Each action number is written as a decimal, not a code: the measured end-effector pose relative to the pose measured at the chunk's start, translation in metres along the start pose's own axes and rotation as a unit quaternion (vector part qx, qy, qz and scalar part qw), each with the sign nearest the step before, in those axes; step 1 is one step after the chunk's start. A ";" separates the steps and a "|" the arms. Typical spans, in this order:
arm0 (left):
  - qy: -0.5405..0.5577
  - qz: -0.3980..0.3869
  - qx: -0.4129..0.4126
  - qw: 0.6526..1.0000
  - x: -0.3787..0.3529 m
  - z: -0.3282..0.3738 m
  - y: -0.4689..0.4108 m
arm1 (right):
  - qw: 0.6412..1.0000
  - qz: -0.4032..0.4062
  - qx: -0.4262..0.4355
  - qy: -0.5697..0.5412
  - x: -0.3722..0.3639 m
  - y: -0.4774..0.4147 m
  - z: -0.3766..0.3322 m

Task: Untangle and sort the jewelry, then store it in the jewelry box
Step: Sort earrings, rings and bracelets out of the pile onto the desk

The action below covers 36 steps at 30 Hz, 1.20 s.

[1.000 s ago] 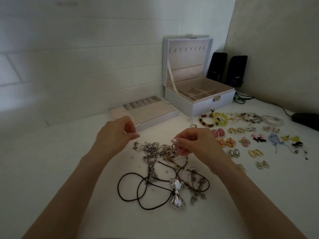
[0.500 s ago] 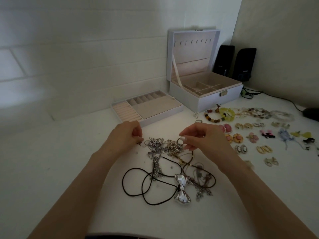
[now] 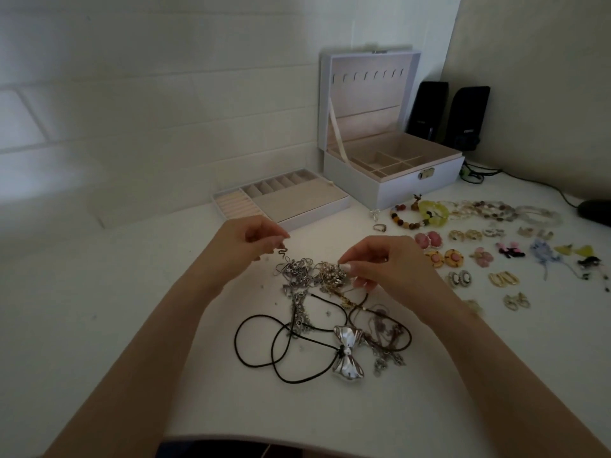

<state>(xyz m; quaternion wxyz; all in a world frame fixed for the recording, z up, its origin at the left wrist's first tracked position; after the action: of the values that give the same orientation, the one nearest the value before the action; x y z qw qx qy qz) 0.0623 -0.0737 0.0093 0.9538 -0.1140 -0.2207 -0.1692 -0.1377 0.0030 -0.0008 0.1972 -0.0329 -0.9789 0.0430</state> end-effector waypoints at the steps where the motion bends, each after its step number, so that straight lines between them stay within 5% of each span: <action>1: -0.008 -0.005 -0.002 1.000 -0.003 0.000 0.000 | 1.000 -0.012 0.003 0.025 -0.002 0.000 0.000; 12: -0.075 -0.024 -0.061 0.995 -0.025 0.011 0.009 | 0.999 -0.003 -0.021 0.040 0.015 0.007 -0.004; 20: 0.002 -0.099 -0.038 0.994 -0.043 0.018 0.016 | 0.989 -0.035 -0.007 0.147 0.014 0.022 -0.003; 36: -0.169 -0.166 -0.021 0.971 -0.038 0.010 0.018 | 0.961 -0.108 0.075 0.242 -0.034 0.019 -0.011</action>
<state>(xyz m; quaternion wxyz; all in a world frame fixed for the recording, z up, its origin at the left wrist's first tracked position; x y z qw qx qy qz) 0.0330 -0.0435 -0.0023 0.8587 -0.1228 -0.3910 -0.3079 -0.1013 0.0200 -0.0058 0.4340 0.0789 -0.8934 0.0852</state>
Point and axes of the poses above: each hand's wrist, its own y-axis away from the middle knuckle, its own x-axis out of the back of the hand, z = x × y, the point moved 6 cm from there along -y, towards the middle knuckle, and after that the axes turned 3 degrees about -z, right-handed, at the moved point
